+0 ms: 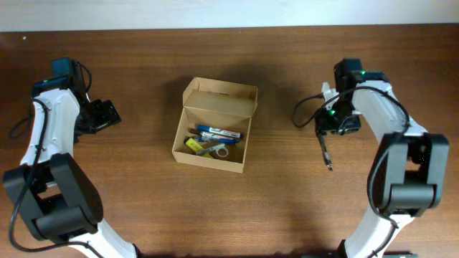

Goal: Pack container
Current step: 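Move the right gripper to the grey pen and grasp it, then carry the grey pen into the box and release it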

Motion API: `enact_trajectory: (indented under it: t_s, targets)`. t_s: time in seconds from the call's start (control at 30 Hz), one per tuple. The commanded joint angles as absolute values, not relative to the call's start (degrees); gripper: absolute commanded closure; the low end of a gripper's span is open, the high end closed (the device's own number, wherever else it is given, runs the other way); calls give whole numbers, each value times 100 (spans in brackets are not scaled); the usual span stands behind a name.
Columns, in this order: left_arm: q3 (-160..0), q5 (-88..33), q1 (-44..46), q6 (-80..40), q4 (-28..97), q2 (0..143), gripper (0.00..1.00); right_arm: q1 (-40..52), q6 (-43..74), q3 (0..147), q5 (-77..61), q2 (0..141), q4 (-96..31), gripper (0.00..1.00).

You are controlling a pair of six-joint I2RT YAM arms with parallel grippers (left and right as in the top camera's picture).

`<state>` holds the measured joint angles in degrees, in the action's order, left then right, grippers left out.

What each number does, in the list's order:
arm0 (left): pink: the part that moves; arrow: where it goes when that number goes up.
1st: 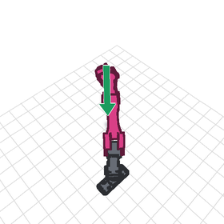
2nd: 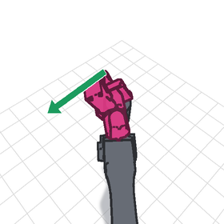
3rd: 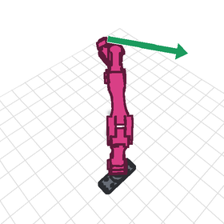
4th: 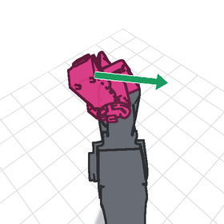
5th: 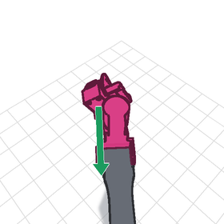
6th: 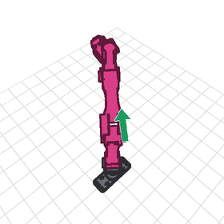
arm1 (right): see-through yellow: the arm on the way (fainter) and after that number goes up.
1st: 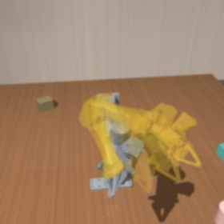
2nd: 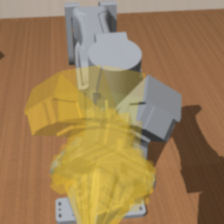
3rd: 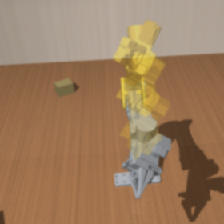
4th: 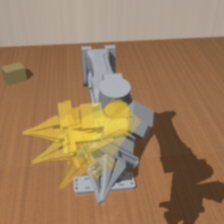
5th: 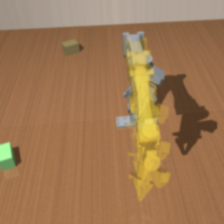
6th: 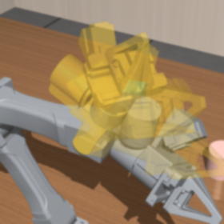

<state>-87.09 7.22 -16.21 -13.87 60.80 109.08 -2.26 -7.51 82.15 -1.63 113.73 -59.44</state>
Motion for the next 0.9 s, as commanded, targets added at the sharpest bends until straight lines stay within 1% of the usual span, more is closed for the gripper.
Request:
enact_trajectory:
  t_s: [0.0,0.33,0.43,0.47,0.5,0.53,0.57,0.6,0.73,0.87]
  targets:
    - [-8694,683,-1629,-1319,6084,10895,0,-222,-722,7964,-283,11487,-5708,42]
    - [-8694,683,-1629,-1319,6084,10895,0,-222,-762,7389,-255,11489,-5166,46]
    - [-8694,683,-1629,-1319,6084,10895,0,-222,-760,7223,-193,11489,-5039,50]
    - [-8694,683,-1629,-1319,6084,10895,0,-222,-755,7181,-193,11489,-5004,60]
    - [-8694,683,-1629,-1319,6084,10895,0,-222,-735,7168,-193,11489,-4998,75]
    - [-8694,683,-1629,-1319,6084,10895,0,-222,-701,7168,-193,11491,-4984,84]
    - [-8694,683,-1629,-1319,6084,10895,0,-222,-694,7168,-193,11491,-4974,95]
    - [-8694,683,-1629,-1319,6084,10895,0,-222,-676,7168,-198,11489,-4965,96]
    - [-8694,683,-1629,-1319,6084,10895,0,-222,-652,7404,-604,11467,-5096,96]
    - [-8694,683,-1629,-1319,6084,10895,0,-117,-657,8374,-733,11343,-5902,96]
